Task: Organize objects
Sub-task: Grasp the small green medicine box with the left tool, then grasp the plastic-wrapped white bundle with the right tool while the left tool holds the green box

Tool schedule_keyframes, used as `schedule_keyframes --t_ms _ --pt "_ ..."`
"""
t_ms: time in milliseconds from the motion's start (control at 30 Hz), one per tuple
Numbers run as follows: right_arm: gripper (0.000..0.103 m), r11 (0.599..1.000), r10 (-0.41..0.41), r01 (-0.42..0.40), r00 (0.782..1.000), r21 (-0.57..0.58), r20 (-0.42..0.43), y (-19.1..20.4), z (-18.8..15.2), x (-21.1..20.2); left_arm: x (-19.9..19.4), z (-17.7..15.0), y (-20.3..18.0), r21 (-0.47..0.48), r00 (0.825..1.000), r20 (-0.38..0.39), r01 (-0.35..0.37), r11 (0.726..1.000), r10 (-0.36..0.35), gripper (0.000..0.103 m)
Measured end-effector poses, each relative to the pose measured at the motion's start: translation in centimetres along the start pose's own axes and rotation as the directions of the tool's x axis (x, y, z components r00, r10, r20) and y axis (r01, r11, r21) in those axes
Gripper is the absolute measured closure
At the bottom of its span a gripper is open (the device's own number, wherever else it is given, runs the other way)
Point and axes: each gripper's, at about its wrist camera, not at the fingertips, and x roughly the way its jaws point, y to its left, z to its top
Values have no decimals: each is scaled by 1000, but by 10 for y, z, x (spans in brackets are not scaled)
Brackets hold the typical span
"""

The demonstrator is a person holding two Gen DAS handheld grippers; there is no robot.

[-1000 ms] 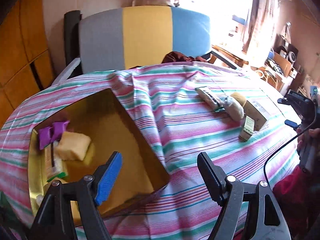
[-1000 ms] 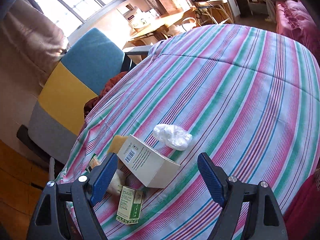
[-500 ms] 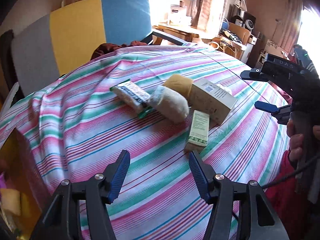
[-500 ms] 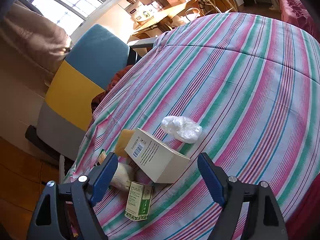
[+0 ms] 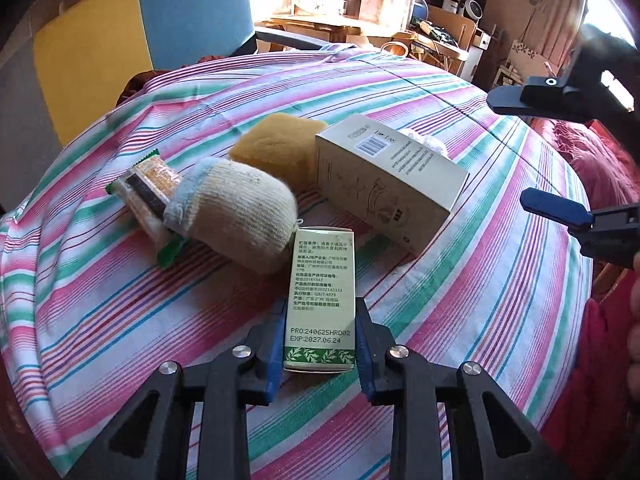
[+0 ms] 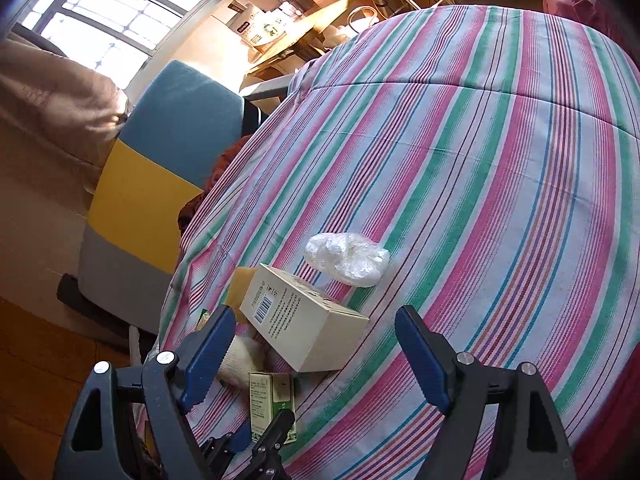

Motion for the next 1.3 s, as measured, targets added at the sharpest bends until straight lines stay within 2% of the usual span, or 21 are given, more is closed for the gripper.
schedule_keyframes --t_ms 100,233,400,500,600,800,1000,1133,1233,1300 --pt "20 1000 -10 10 1000 -3 -5 0 0 2 -17 -23 9 -22 998 30 -56 998 56 73" --pt "20 1000 -27 27 1000 -13 -10 1 -2 3 -37 -55 30 -103 994 61 -85 991 92 73" --pt "31 998 -57 56 998 -23 -10 2 -3 4 -46 -75 48 -155 990 88 -93 984 107 73" --pt "42 997 -71 71 997 -4 -6 -2 -2 2 -41 -76 48 -147 990 91 -97 984 111 73" --pt "46 996 -89 89 996 15 15 -4 0 -4 -41 -78 47 -138 988 103 -100 985 115 73" --pt "47 993 -118 118 993 8 5 9 22 2 -42 -82 47 -122 985 132 -95 988 111 73" --pt "46 983 -182 180 982 -43 -53 20 48 46 -42 -82 52 -141 987 137 -67 988 86 73" --pt "45 975 -215 207 971 -84 -106 19 48 79 -41 -82 53 -145 987 141 -60 988 81 73" --pt "44 960 -264 245 954 -134 -145 19 44 96 -41 -83 54 -148 987 144 -54 987 76 73" --pt "57 945 -310 292 943 -146 -125 17 45 98 -40 -83 53 -148 986 147 -58 987 80 73"
